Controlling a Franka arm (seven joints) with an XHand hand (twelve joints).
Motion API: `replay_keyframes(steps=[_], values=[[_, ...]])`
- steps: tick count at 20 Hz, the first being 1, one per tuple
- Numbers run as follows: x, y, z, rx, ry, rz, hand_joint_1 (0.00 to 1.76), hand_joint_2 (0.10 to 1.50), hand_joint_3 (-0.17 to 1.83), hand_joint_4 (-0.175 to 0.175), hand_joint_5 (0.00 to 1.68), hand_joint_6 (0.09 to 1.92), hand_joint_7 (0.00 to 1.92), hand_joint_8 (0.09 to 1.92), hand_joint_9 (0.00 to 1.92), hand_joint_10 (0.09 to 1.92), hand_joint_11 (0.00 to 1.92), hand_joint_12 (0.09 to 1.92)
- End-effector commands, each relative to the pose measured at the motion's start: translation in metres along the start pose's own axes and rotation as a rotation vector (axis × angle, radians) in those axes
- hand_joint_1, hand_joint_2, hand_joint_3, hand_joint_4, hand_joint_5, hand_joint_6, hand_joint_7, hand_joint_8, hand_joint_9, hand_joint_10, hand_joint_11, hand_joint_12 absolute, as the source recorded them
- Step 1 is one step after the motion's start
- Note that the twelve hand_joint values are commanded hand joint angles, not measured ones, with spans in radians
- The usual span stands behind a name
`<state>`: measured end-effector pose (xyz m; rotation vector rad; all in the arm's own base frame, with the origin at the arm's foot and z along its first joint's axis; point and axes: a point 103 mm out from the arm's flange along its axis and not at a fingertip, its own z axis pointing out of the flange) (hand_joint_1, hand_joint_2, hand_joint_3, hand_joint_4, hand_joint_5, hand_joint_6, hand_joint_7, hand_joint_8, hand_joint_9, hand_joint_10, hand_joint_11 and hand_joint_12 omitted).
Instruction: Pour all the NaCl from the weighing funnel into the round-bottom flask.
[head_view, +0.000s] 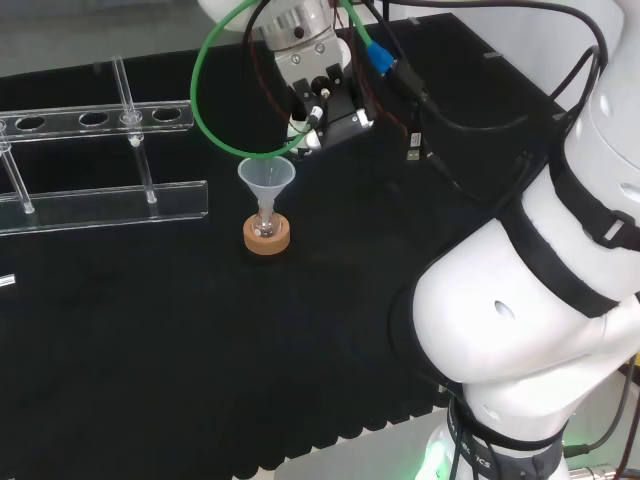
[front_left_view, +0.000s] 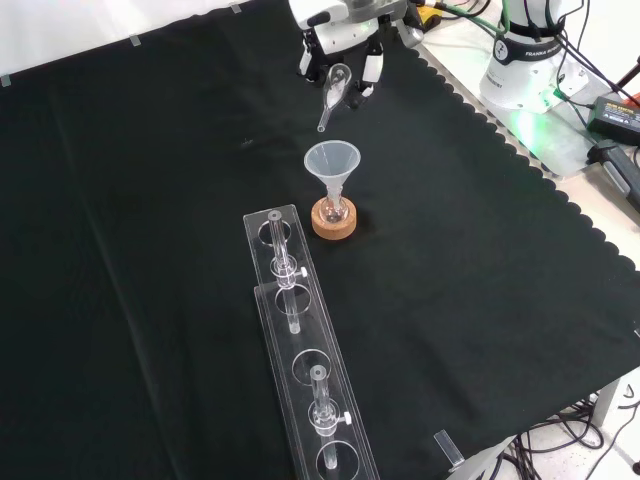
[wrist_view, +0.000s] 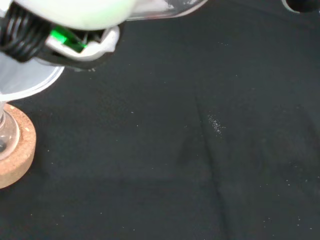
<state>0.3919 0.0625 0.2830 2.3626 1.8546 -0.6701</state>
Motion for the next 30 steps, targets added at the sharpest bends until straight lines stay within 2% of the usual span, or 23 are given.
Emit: replay_keyframes(steps=[1, 12, 14, 22, 30], values=[[0.006, -0.003, -0.002, 0.007, -0.044, 0.008, 1.20, 0.49, 0.95, -0.175, 1.33, 0.73, 1.62, 0.81, 1.74, 0.25, 1.55, 0.66], [0.016, -0.014, -0.010, 0.015, -0.113, 0.043, 1.20, 0.49, 0.95, -0.175, 1.33, 0.73, 1.62, 0.81, 1.74, 0.24, 1.55, 0.66], [0.014, -0.014, -0.005, 0.013, -0.116, 0.050, 1.20, 0.49, 0.95, -0.175, 1.33, 0.73, 1.62, 0.81, 1.74, 0.24, 1.55, 0.66], [0.020, -0.010, -0.013, 0.035, -0.177, 0.073, 1.20, 0.49, 0.95, -0.175, 1.33, 0.74, 1.62, 0.81, 1.75, 0.24, 1.56, 0.66], [0.020, -0.007, -0.008, 0.032, -0.192, 0.080, 1.20, 0.49, 0.95, -0.175, 1.32, 0.74, 1.62, 0.82, 1.75, 0.24, 1.56, 0.66]])
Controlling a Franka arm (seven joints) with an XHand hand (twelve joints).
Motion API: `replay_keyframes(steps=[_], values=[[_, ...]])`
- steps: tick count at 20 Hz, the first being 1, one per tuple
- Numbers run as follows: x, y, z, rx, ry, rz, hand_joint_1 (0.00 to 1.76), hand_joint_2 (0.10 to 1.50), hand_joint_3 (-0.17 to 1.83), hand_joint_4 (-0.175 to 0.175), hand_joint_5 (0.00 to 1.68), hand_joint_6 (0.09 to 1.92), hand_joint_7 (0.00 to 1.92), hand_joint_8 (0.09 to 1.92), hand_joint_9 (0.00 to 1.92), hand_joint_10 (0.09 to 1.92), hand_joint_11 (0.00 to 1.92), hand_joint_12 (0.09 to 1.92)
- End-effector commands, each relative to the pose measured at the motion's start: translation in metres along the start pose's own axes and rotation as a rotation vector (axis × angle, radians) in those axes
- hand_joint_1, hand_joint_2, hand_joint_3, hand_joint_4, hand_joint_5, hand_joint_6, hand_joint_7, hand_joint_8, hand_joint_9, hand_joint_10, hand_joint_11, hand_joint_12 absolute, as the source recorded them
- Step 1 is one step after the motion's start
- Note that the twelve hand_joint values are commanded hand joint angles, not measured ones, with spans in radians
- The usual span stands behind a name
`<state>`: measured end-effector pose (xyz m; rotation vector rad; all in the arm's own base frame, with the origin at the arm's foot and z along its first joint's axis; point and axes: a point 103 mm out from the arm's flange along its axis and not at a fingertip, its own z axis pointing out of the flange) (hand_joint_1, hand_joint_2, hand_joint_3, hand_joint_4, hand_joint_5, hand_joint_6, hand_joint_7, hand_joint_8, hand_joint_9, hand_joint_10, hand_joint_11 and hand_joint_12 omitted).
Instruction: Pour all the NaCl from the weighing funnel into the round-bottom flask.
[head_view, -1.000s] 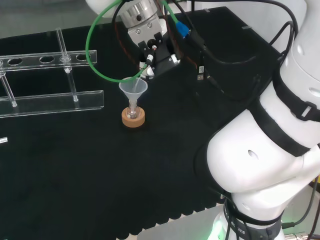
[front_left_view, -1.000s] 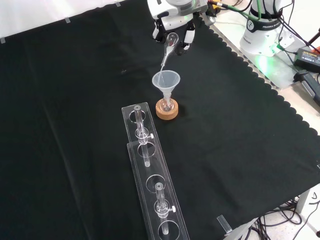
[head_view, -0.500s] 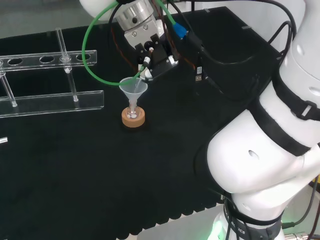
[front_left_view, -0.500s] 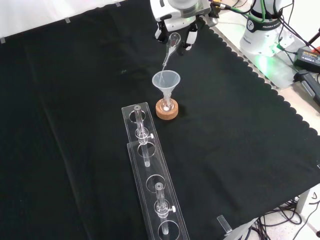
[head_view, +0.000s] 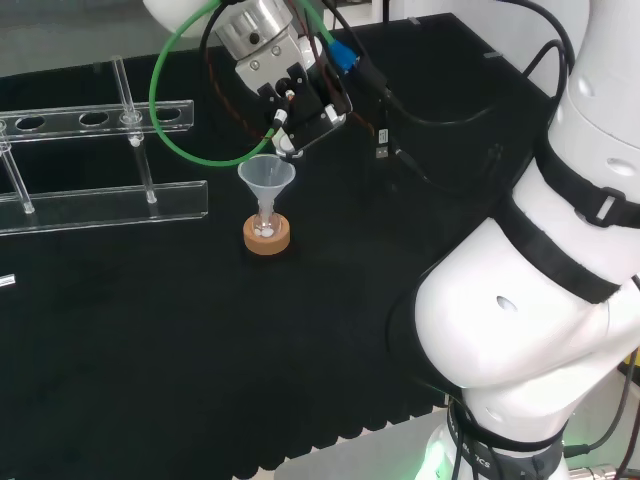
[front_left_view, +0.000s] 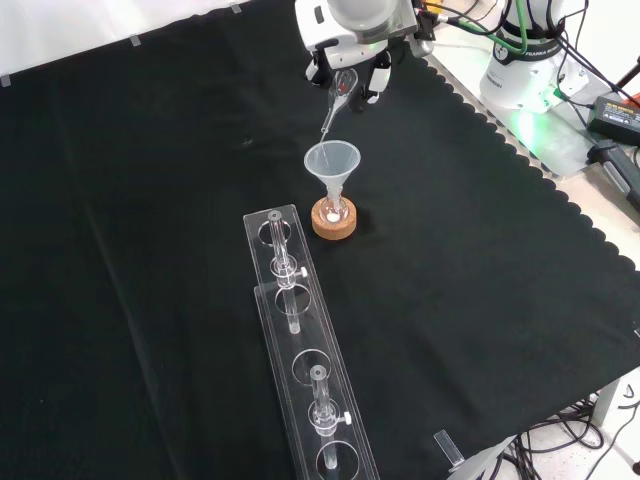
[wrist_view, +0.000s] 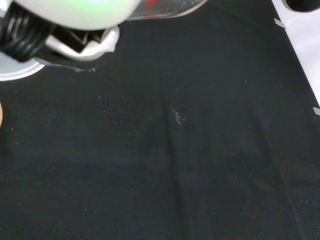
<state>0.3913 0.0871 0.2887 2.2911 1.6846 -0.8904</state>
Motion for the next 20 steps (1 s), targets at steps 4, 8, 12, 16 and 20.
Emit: replay_keyframes(steps=[4, 8, 12, 16, 20], values=[[0.000, -0.002, -0.006, -0.010, -0.032, 0.009, 1.20, 0.49, 0.95, -0.175, 1.32, 0.74, 1.62, 0.82, 1.75, 0.24, 1.56, 0.66], [0.004, -0.007, -0.011, -0.015, -0.050, 0.011, 1.20, 0.49, 0.95, -0.175, 1.32, 0.74, 1.62, 0.82, 1.75, 0.24, 1.56, 0.66], [0.004, -0.009, -0.008, -0.019, -0.058, 0.011, 1.20, 0.49, 0.95, -0.175, 1.32, 0.74, 1.63, 0.82, 1.75, 0.24, 1.56, 0.66], [0.003, -0.016, -0.013, -0.028, -0.082, 0.011, 1.20, 0.49, 0.95, -0.175, 1.32, 0.74, 1.63, 0.82, 1.75, 0.24, 1.56, 0.66], [0.010, -0.017, -0.009, -0.029, -0.099, 0.013, 1.20, 0.48, 0.95, -0.175, 1.32, 0.74, 1.63, 0.82, 1.75, 0.24, 1.56, 0.65]])
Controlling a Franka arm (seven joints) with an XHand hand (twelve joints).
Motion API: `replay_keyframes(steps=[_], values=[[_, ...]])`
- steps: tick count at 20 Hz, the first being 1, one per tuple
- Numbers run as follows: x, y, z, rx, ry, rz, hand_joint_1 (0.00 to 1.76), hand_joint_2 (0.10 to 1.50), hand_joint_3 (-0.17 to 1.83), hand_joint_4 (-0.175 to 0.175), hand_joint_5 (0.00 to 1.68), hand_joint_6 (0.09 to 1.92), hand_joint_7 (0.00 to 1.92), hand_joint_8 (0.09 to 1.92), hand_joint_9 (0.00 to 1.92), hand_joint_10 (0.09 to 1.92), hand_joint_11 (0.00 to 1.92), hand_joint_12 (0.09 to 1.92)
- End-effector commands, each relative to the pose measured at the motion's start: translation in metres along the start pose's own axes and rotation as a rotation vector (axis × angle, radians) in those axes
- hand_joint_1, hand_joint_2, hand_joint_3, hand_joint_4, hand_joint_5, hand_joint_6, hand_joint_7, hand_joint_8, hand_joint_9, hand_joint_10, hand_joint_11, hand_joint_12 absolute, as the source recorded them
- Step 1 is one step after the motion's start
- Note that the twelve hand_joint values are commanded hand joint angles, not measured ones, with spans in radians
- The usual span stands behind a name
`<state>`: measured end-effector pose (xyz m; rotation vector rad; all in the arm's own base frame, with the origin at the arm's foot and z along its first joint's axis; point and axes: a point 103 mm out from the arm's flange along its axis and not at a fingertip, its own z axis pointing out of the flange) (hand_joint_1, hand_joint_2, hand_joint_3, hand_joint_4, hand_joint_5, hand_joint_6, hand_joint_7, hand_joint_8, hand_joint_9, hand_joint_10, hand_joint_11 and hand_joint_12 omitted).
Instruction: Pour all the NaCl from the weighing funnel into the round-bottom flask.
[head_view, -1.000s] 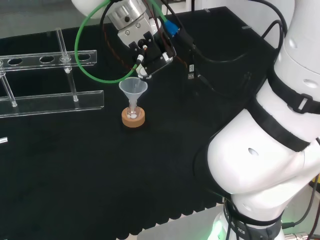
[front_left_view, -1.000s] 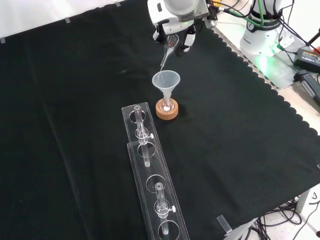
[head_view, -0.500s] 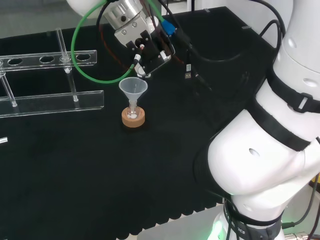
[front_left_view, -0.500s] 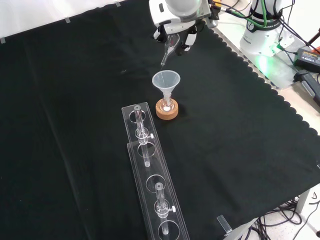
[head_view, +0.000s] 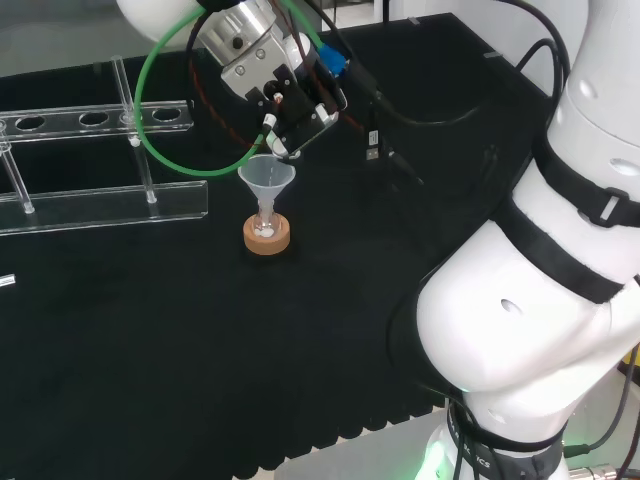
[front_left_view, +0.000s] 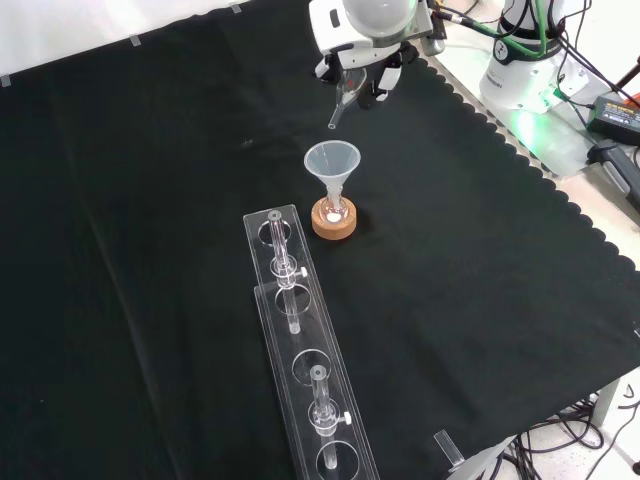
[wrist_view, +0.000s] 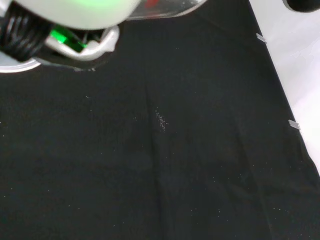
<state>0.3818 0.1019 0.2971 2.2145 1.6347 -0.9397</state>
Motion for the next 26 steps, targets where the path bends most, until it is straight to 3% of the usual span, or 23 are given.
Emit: replay_keyframes(steps=[1, 11, 16, 19, 23, 26], values=[[0.006, -0.002, 0.001, -0.004, -0.020, 0.001, 1.20, 0.48, 0.95, -0.175, 1.32, 0.74, 1.63, 0.82, 1.75, 0.24, 1.56, 0.65], [0.009, -0.004, -0.001, -0.012, -0.028, -0.001, 1.20, 0.48, 0.95, -0.175, 1.32, 0.74, 1.63, 0.82, 1.76, 0.24, 1.56, 0.65], [-0.015, 0.002, 0.000, -0.025, 0.038, -0.030, 1.20, 0.48, 0.95, -0.175, 1.32, 0.74, 1.63, 0.82, 1.76, 0.24, 1.56, 0.65], [-0.011, -0.003, -0.005, -0.037, 0.057, -0.022, 1.20, 0.48, 0.95, -0.175, 1.32, 0.74, 1.63, 0.82, 1.76, 0.24, 1.56, 0.65], [-0.018, -0.003, -0.006, -0.063, 0.149, -0.033, 1.20, 0.48, 0.95, -0.175, 1.32, 0.74, 1.63, 0.82, 1.76, 0.24, 1.57, 0.65], [-0.051, 0.004, 0.007, -0.137, 0.327, -0.050, 1.20, 0.48, 0.95, -0.175, 1.32, 0.74, 1.63, 0.82, 1.76, 0.24, 1.57, 0.65]])
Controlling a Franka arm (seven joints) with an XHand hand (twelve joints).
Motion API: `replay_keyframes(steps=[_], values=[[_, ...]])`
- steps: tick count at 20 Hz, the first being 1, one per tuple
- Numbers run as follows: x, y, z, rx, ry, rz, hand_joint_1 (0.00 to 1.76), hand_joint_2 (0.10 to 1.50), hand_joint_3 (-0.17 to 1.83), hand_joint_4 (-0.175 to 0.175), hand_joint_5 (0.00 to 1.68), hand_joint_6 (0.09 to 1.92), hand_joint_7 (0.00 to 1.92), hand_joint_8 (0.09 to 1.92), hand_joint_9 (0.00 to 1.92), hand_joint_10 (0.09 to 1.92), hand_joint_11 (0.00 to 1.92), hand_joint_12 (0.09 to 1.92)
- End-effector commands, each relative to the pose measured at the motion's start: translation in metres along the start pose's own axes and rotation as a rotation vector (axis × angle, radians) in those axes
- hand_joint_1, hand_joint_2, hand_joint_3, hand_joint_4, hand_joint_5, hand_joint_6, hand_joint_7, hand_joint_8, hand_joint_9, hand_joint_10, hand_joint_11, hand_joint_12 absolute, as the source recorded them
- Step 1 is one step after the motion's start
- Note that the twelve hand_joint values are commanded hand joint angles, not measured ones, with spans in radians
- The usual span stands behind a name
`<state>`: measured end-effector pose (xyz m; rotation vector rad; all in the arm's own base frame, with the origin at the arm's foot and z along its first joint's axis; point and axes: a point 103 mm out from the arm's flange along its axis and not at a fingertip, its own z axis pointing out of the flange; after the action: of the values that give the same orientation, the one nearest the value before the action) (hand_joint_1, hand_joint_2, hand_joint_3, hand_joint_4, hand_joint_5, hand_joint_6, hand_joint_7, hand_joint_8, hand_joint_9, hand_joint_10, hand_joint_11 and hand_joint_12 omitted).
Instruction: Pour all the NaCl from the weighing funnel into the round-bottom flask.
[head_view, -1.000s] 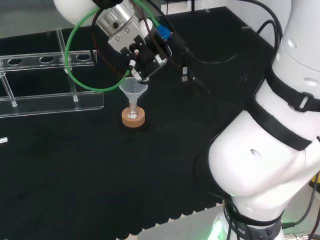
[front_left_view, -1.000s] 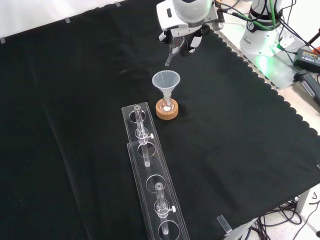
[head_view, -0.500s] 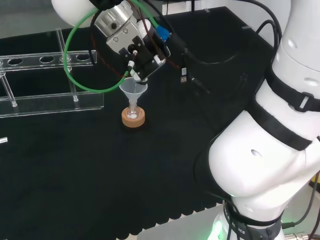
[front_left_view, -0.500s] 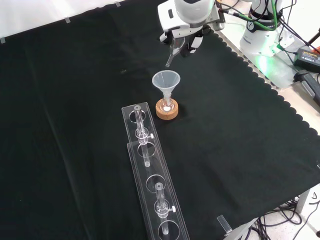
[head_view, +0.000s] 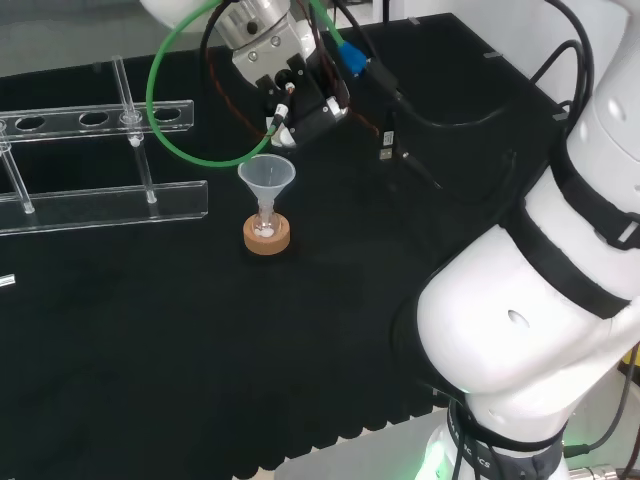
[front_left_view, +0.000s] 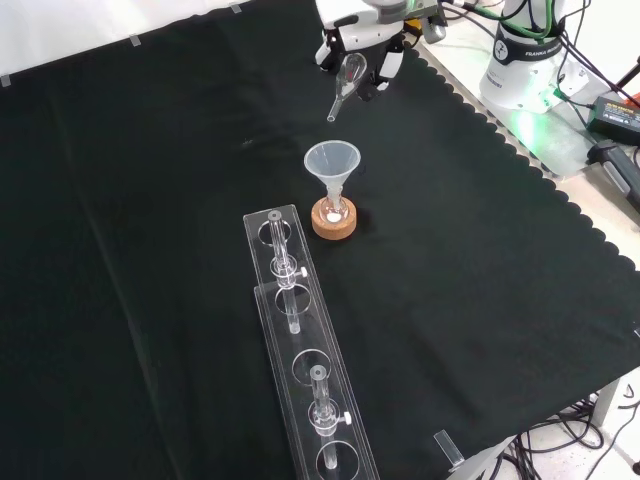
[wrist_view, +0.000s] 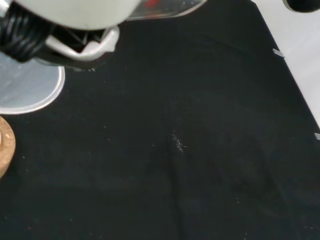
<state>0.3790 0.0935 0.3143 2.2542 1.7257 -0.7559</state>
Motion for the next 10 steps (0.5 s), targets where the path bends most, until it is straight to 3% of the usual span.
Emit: replay_keyframes(steps=[1, 6, 10], values=[[-0.043, 0.006, 0.014, -0.086, 0.242, -0.025, 1.20, 0.48, 0.95, -0.175, 1.32, 0.74, 1.63, 0.82, 1.76, 0.24, 1.57, 0.65], [-0.092, 0.011, 0.024, -0.187, 0.456, -0.052, 1.20, 0.48, 0.95, -0.175, 1.32, 0.74, 1.63, 0.81, 1.76, 0.23, 1.57, 0.65], [-0.141, 0.025, 0.048, -0.291, 0.681, -0.107, 1.20, 0.48, 0.95, -0.175, 1.32, 0.74, 1.63, 0.81, 1.76, 0.23, 1.57, 0.65]])
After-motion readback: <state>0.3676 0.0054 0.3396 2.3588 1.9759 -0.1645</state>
